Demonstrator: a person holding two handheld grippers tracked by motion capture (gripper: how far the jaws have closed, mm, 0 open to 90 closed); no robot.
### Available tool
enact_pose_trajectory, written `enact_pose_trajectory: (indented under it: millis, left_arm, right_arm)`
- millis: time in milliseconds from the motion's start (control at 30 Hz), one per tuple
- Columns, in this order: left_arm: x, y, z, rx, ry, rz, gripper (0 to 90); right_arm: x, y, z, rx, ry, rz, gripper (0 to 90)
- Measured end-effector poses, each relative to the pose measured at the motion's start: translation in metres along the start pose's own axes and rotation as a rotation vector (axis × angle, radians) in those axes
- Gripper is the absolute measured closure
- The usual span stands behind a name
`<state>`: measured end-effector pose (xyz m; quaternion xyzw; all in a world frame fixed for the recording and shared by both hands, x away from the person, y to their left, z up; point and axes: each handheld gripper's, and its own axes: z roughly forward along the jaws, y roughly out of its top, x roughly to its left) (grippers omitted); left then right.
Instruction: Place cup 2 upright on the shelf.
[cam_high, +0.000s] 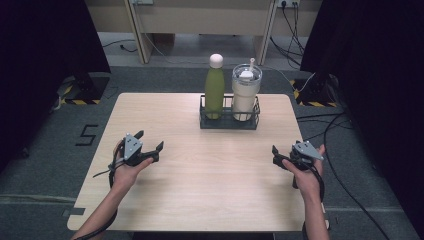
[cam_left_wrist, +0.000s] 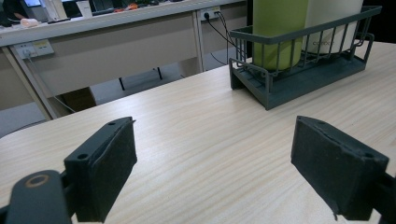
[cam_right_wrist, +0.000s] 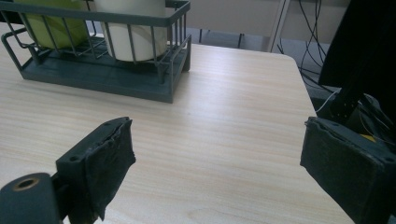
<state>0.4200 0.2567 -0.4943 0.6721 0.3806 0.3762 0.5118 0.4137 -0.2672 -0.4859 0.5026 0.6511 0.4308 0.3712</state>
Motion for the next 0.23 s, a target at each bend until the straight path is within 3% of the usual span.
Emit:
enact_pose_trajectory:
  millis: [200, 233]
  left_arm:
    - [0.002, 0.007, -0.005, -0.012, -0.005, -0.014, 13.3]
    - [0.002, 0.011, -0.007, -0.011, -0.013, -0.036, 13.0]
  right_arm:
    - [0.001, 0.000, 0.001, 0.002, 0.004, -0.005, 9.8]
    - [0.002, 0.000, 0.001, 0.003, 0.005, -0.006, 9.9]
